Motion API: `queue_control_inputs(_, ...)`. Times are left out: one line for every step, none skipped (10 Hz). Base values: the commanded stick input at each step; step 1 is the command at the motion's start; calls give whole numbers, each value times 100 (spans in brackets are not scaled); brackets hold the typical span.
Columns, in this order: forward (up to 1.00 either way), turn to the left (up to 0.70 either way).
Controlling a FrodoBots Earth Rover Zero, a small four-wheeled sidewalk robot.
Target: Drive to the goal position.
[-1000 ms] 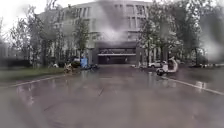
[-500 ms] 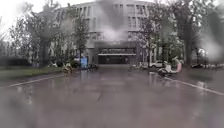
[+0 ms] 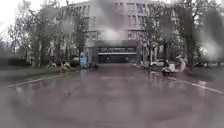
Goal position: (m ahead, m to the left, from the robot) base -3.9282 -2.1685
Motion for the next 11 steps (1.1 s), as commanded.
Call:
queue_control_inputs(70, 0)
queue_control_inputs(70, 0)
queue_control_inputs(70, 0)
queue_control_inputs(70, 0)
queue_control_inputs(70, 0)
queue_control_inputs(70, 0)
queue_control_inputs(70, 0)
queue_control_inputs(70, 0)
queue_control_inputs(70, 0)
queue_control_inputs(70, 0)
queue_control_inputs(70, 0)
